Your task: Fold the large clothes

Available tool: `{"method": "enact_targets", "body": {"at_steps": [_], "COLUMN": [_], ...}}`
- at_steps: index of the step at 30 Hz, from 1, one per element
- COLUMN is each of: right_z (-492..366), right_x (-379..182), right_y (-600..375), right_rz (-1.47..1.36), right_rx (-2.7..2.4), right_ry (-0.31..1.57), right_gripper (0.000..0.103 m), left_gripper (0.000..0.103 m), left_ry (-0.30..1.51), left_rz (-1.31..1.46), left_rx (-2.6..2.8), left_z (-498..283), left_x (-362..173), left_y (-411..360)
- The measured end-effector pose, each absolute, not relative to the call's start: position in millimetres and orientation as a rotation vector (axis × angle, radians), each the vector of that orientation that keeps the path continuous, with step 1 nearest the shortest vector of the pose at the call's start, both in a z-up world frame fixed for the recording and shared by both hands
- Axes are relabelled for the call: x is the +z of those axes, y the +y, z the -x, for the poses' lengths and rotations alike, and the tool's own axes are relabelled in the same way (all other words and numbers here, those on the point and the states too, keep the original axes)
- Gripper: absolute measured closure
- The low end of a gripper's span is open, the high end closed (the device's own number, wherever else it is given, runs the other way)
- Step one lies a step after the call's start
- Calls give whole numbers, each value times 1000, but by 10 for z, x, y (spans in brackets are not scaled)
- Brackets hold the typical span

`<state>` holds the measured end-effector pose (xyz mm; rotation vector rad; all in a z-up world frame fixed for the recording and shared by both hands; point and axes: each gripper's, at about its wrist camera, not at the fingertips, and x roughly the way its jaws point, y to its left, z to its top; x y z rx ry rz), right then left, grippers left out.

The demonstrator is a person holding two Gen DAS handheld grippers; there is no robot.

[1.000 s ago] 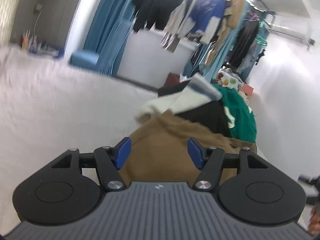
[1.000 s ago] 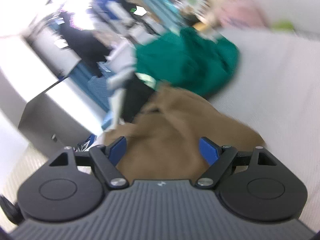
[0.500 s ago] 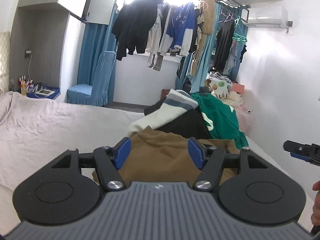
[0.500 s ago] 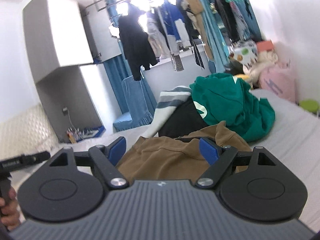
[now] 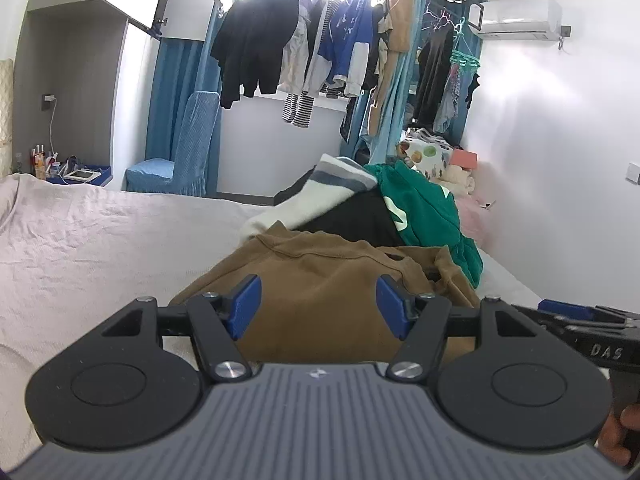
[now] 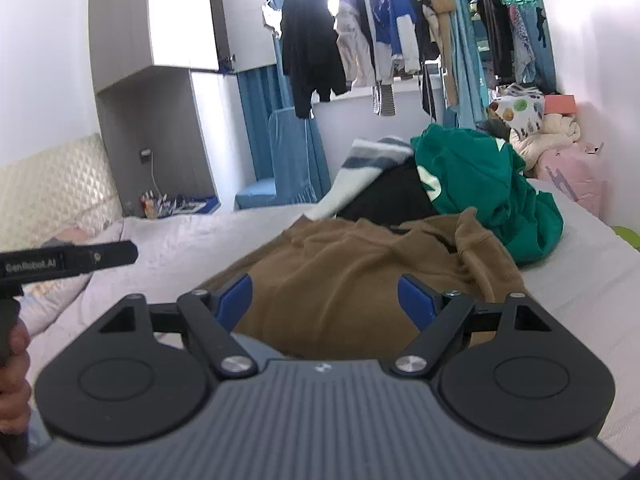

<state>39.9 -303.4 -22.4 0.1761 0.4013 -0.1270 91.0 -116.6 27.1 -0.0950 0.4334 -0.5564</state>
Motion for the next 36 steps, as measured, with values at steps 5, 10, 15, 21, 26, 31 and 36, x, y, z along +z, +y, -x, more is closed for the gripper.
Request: {"method": "enact_targets", "body": {"at_steps": [5,10,15,21,26,31,36], "right_z": [-387,-375,-381,-407,-427,-538,-657], "right_x": [-323,-403,-422,-422,-427,-398,-392], "right_y": [-2966,-2979,-2998,-3024,-3035,-3110,-3134], "right_rz": [-155,-162,-167,-171,-173,-187,-190], "right_rx": [-131,-152,-165,-174,-181,-188,-184], "right_ry": [428,449,454,455,454,463,472], "right_gripper": [21,21,21,21,21,21,19], "left_gripper": [33,33,32,31,28,25,16], "left_ry": [450,473,478,477,482,494,504], "left_rz": [97,107,101,98,100,108,113], "left_rx": [-552,-544,-535,-515,-502,-489,-465], "left_z": [-908,-925,-940,-991,-1085,-1211,-1348], "left_x": [175,65,14,-5,-14,-1,-14], "left_y": [-1170,-1156,-1168,-1171,-1162,-1156,-1151]}}
